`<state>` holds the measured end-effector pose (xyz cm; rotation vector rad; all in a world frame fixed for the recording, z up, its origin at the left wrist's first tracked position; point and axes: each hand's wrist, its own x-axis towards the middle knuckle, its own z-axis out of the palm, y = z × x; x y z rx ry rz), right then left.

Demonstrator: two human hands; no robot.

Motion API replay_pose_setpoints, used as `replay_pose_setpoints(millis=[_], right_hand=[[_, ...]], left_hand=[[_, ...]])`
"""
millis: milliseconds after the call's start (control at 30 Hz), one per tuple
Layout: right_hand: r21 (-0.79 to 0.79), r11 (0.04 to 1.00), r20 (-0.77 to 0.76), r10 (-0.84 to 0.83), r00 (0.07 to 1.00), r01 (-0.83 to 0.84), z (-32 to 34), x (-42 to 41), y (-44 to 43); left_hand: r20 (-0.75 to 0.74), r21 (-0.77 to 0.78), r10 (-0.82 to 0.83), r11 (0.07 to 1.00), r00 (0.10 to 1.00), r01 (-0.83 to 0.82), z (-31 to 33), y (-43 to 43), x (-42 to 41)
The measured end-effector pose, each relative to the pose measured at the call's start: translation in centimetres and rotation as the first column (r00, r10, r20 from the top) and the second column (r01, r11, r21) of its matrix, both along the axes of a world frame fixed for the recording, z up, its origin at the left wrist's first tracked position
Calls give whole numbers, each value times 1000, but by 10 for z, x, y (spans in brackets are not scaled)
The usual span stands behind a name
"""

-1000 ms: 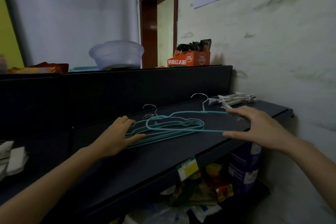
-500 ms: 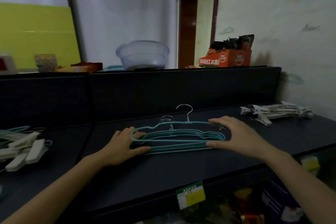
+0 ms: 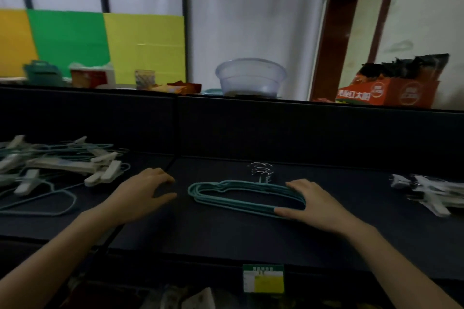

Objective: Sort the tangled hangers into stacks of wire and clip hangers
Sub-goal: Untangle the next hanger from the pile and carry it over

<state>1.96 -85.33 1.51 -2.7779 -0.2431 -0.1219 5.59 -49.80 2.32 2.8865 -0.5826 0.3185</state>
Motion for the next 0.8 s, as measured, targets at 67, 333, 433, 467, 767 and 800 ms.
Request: replay_pose_setpoints(millis=[67, 333, 433, 467, 767, 800], right_hand=[[-16, 998, 51, 54, 997, -53, 0, 1, 8], [-22, 943, 225, 329, 917, -333, 22, 5, 103], [15, 913, 264, 389, 882, -408, 27, 6, 152], [21, 905, 266, 406, 875, -426, 27, 6, 169], [48, 885, 259, 436, 862, -462, 36, 16, 315], [55, 886, 262, 432, 863, -460, 35, 18, 330]], left_hand=[[24, 8, 52, 999, 998, -52, -3, 6, -10], [149, -27, 218, 976, 964, -217, -6, 64, -61], [160, -40, 253, 967, 954, -250, -2, 101, -81], [166, -45, 262, 965, 951, -258, -1, 114, -86], [176, -67, 324, 946, 930, -317, 9, 252, -117], [177, -81, 324, 946, 929, -315, 9, 268, -119]])
